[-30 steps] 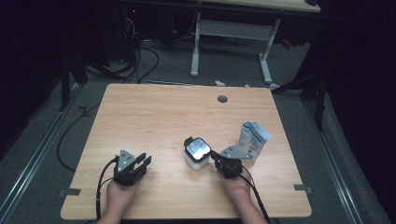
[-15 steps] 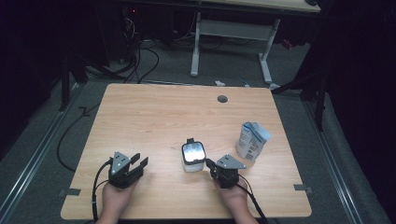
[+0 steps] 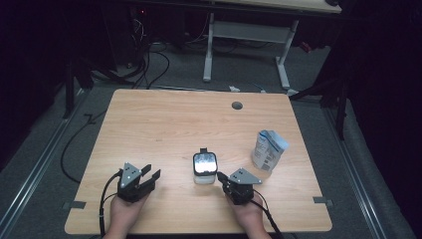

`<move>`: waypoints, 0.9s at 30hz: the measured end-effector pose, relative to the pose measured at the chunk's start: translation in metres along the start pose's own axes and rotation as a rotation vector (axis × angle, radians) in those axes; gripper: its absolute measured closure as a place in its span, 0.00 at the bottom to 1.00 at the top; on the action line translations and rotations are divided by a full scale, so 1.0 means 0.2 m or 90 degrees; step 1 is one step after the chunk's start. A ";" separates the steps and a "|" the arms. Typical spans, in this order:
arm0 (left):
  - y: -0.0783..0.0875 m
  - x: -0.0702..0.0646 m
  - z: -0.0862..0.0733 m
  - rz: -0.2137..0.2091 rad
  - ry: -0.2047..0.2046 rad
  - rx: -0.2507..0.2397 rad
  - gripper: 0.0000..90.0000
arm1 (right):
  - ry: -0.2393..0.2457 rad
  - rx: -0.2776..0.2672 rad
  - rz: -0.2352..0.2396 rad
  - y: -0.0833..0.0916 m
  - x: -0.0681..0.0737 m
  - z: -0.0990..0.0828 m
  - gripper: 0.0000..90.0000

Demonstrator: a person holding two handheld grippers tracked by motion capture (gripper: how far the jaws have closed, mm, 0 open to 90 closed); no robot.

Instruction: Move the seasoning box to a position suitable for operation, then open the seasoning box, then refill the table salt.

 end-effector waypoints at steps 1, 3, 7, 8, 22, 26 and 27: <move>0.00 0.00 0.00 0.000 0.000 0.001 0.62 | 0.000 -0.001 0.001 0.00 0.00 0.00 1.00; 0.00 0.00 0.00 0.000 0.002 0.001 0.62 | 0.000 0.000 0.004 0.00 0.01 0.00 1.00; 0.01 0.00 0.00 0.001 0.004 0.000 0.61 | 0.002 0.005 0.005 0.00 0.01 -0.02 0.98; 0.01 0.00 0.00 0.001 0.003 0.001 0.60 | 0.003 0.005 0.004 0.00 0.01 -0.02 0.98; 0.05 0.04 -0.03 0.015 0.001 0.001 0.55 | -0.016 -0.006 -0.032 0.16 -0.11 -0.09 0.88; 0.07 0.07 -0.05 0.014 -0.012 0.011 0.53 | -0.027 -0.007 -0.047 0.23 -0.16 -0.12 0.83; 0.07 0.09 -0.06 0.015 -0.016 0.018 0.53 | -0.031 -0.009 -0.050 0.25 -0.18 -0.13 0.82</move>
Point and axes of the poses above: each handheld gripper's, and its own axes: y roughly backward along the jaws, z roughly out of its top, x roughly to its left, the point moved 1 cm from there along -y, roughly forward along the jaws, and after that the axes turned 11 degrees about z, right-handed, at the moved point
